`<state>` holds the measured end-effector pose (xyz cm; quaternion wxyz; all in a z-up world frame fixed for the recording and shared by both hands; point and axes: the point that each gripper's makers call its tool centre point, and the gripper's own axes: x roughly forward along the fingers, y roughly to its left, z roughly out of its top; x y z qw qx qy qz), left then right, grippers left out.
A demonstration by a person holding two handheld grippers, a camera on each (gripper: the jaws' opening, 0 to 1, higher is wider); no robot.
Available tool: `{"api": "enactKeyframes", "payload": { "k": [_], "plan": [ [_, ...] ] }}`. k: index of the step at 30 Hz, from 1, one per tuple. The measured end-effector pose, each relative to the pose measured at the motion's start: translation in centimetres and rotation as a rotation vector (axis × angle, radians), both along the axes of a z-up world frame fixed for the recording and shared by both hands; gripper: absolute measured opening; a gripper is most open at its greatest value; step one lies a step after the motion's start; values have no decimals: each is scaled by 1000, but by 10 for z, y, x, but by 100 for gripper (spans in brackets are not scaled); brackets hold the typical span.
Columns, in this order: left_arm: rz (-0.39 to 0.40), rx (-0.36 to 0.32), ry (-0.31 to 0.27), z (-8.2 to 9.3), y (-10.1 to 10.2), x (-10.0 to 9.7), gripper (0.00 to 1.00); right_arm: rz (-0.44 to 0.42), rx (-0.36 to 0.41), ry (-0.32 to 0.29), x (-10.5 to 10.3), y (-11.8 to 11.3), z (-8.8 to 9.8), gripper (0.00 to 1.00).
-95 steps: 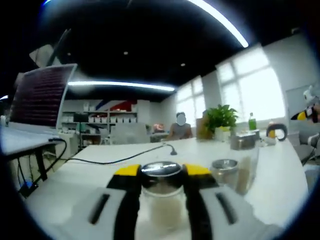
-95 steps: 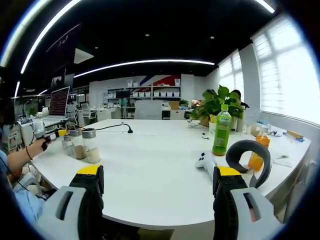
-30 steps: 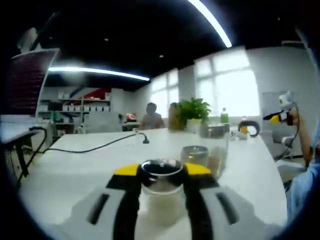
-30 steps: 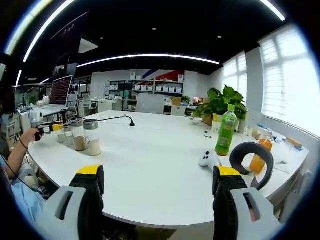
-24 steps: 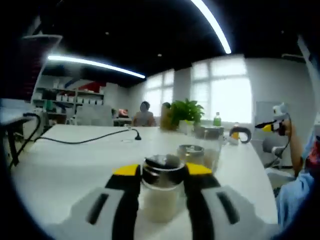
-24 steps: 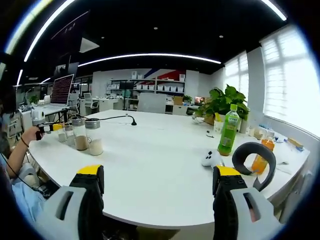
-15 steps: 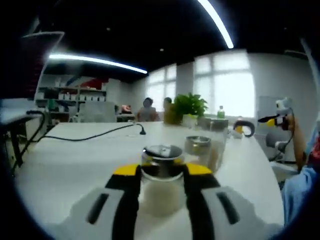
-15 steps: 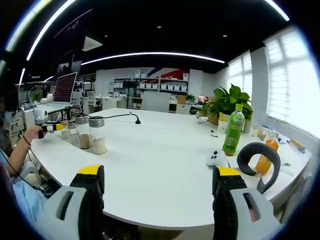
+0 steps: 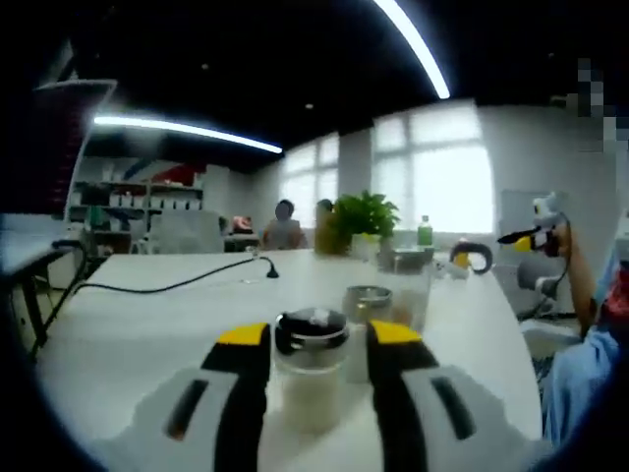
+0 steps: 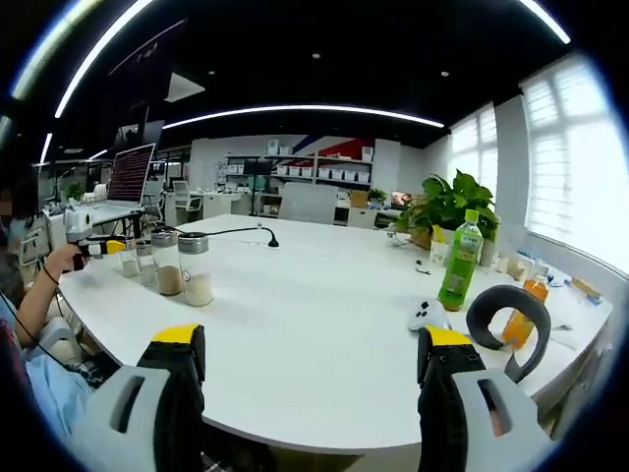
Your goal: Rotate the seasoning bottle until the label or dispensing opening points toward the visible target arrow and the bottle remains upright within the marked orientation range
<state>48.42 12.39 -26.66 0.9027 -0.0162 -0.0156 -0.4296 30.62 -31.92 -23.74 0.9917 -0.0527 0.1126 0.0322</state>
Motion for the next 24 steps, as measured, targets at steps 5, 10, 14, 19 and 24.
{"api": "enactKeyframes", "payload": {
  "k": [5, 10, 14, 19, 24],
  "plan": [
    [27, -16, -17, 18, 4, -11, 50, 8, -2, 5, 5, 3, -1, 92],
    [189, -42, -73, 23, 15, 8, 73, 26, -2, 6, 11, 7, -1, 92],
    [350, -31, -5, 9, 23, 19, 70, 42, 0, 7, 17, 9, -1, 92],
    [426, -33, -56, 8, 17, 15, 60, 64, 4, 7, 21, 12, -2, 92],
    [495, -50, -43, 1, 18, 16, 55, 64, 12, 1, 22, 8, -1, 92]
  ]
}}
